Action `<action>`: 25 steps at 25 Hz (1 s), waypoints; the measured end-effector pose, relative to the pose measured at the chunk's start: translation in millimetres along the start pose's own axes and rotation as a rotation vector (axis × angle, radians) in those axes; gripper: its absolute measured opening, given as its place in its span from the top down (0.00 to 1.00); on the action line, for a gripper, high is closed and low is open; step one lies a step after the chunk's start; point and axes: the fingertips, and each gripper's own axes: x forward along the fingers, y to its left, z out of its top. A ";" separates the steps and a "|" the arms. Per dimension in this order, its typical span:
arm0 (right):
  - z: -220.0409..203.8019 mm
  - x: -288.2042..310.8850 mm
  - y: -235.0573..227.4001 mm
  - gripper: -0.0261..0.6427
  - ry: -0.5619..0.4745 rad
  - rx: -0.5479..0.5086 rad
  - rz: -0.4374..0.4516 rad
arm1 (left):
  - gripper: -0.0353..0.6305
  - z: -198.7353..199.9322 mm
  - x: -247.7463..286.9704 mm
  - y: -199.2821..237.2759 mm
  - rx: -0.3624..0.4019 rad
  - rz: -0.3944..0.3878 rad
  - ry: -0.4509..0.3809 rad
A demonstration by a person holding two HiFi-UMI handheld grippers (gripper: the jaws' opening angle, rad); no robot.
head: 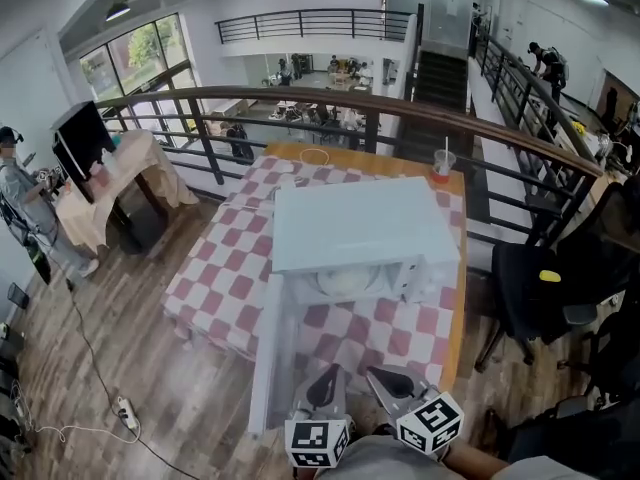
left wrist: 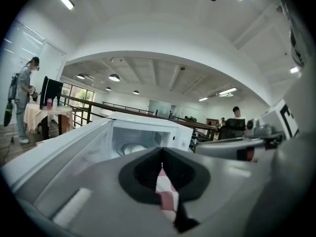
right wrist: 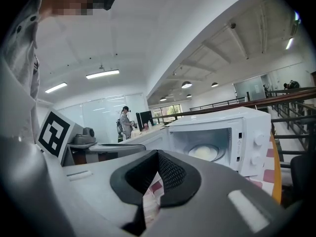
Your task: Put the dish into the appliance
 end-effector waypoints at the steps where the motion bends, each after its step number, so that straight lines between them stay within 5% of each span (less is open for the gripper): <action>1: -1.6 -4.1 -0.7 0.96 0.001 -0.003 0.000 | 0.93 -0.6 -3.3 -3.2 0.008 0.000 -0.004; 14: -26.5 -107.7 -8.7 0.96 -0.003 -0.007 -0.054 | 0.93 -13.5 -60.0 -108.5 0.057 -0.037 -0.021; 25: -69.0 -219.2 10.0 0.96 -0.018 -0.028 -0.073 | 0.93 -57.2 -130.2 -206.4 0.013 -0.050 -0.027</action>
